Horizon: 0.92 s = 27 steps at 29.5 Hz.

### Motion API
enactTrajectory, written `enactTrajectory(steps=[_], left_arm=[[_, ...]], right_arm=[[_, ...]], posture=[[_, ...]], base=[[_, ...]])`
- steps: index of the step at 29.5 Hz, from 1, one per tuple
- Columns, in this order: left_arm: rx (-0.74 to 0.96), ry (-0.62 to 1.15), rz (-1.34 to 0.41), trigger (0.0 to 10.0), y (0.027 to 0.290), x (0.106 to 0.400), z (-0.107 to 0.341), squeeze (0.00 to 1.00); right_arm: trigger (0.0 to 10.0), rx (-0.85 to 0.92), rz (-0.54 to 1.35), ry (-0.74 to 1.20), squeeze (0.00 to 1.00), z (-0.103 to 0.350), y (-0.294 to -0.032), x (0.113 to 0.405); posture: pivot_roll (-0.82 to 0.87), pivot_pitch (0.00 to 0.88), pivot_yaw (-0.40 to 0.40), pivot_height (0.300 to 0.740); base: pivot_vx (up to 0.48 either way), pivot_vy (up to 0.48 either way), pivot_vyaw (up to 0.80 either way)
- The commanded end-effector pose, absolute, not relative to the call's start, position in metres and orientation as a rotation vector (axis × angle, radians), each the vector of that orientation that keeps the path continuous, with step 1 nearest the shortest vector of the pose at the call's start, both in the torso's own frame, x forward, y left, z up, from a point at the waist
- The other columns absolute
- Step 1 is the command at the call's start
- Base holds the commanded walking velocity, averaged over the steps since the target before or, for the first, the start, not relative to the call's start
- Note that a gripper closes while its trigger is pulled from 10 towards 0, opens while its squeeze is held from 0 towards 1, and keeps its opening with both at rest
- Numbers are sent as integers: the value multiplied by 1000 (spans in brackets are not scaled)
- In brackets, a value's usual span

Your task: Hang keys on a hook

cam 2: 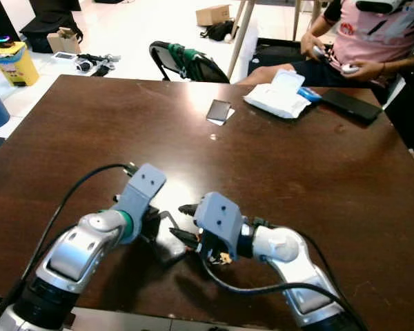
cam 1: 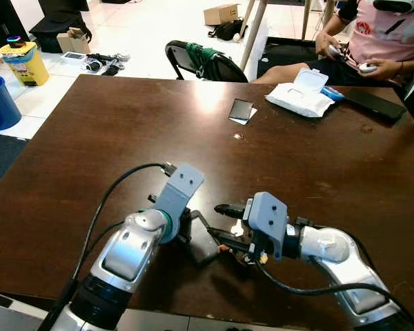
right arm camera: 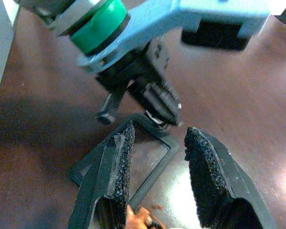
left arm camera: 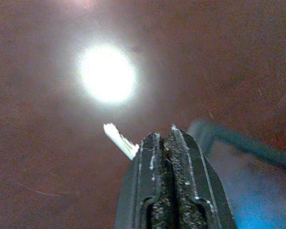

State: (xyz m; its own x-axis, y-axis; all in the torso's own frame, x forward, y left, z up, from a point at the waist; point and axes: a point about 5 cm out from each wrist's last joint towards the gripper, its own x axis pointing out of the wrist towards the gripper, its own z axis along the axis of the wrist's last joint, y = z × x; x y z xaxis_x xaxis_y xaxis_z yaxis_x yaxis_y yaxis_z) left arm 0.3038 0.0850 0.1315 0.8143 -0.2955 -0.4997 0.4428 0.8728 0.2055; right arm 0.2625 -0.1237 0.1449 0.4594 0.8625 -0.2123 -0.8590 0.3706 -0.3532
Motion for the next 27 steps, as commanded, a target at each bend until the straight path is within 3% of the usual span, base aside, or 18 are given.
enactTrajectory(steps=[1, 11, 13, 14, 15, 16, 27], left_arm=[[269, 293, -372, 10000, 89, 309, 164, 0], [247, 109, -350, 10000, 99, 308, 201, 0], [406, 120, -392, 10000, 100, 304, 192, 0], [406, 120, -392, 10000, 100, 304, 192, 0], [605, 148, -468, 10000, 98, 299, 172, 0], [662, 154, -497, 10000, 96, 297, 166, 0], [976, 88, -625, 10000, 81, 291, 148, 0]], right_arm=[[10000, -434, 1109, -19, 0, 147, -121, 262], [10000, -428, 1075, -51, 0, 152, -120, 265], [10000, -425, 1076, -53, 0, 152, -120, 266], [10000, -425, 1076, -53, 0, 152, -120, 266], [10000, -424, 1076, -56, 0, 152, -119, 266], [10000, -423, 1076, -57, 0, 152, -118, 266], [10000, -417, 1071, -59, 0, 153, -118, 265]], posture=[[111, 6, 124, 740], [111, 5, 115, 740], [112, 2, 113, 740], [112, 2, 113, 740], [110, 0, 112, 740], [110, 0, 112, 740], [104, 2, 122, 740]], base=[[0, 0, 0], [0, 0, 0], [0, 0, 0], [0, 0, 0], [0, 0, 0], [0, 0, 0], [0, 0, 0]])
